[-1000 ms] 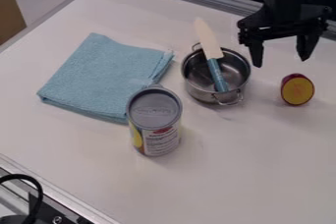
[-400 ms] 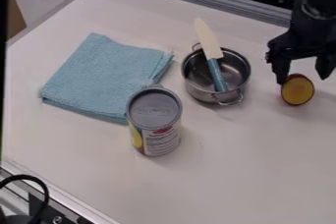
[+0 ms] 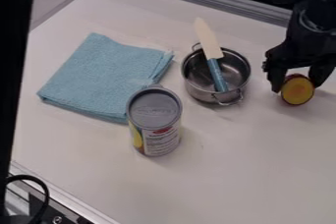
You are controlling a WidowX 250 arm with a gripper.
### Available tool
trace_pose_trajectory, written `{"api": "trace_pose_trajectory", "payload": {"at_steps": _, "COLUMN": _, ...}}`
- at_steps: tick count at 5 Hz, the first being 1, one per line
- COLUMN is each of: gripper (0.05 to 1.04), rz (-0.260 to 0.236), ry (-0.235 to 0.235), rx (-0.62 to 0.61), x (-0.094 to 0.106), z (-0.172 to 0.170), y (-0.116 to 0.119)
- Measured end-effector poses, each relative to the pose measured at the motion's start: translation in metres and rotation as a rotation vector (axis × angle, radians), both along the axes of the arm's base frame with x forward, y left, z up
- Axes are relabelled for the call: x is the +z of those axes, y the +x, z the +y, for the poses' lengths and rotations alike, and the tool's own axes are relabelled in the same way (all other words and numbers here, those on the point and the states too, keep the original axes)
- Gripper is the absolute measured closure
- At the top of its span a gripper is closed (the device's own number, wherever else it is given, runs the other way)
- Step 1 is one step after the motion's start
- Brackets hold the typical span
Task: Put the red object to the bottom left side of the table
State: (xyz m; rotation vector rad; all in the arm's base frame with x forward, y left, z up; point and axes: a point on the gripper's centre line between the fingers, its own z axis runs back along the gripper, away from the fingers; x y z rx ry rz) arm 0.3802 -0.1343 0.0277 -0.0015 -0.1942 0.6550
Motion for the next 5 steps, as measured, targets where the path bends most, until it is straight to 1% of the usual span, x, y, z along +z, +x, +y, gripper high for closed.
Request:
{"api": "trace_pose_trajectory", "payload": {"at_steps": 1, "gripper": 0.086, "rz": -0.002, "ry": 0.013, "rx": 0.005, "x": -0.004, "z": 0.002, "y": 0.001}}
{"api": "trace_pose_trajectory", "payload": {"at_steps": 2, "gripper": 0.118, "rz": 0.016, "ry": 0.029, "rx": 0.007, "x": -0.015, "z": 0.003, "y": 0.0}}
{"api": "trace_pose_trajectory", "payload": {"at_steps": 3, "gripper": 0.321, "rz": 0.01, "ry": 0.026, "rx": 0.012, "x": -0.015, "z": 0.003, "y": 0.001}}
{"api": "trace_pose_trajectory", "payload": {"at_steps": 4, "gripper": 0.326, "rz": 0.0, "ry": 0.032, "rx": 0.007, "x": -0.016, "z": 0.003, "y": 0.001}}
{"api": "trace_pose_trajectory", "payload": {"at_steps": 5, "gripper": 0.326, "rz": 0.041, "ry": 0.018, "rx": 0.01, "x": -0.014, "z": 0.01, "y": -0.007}}
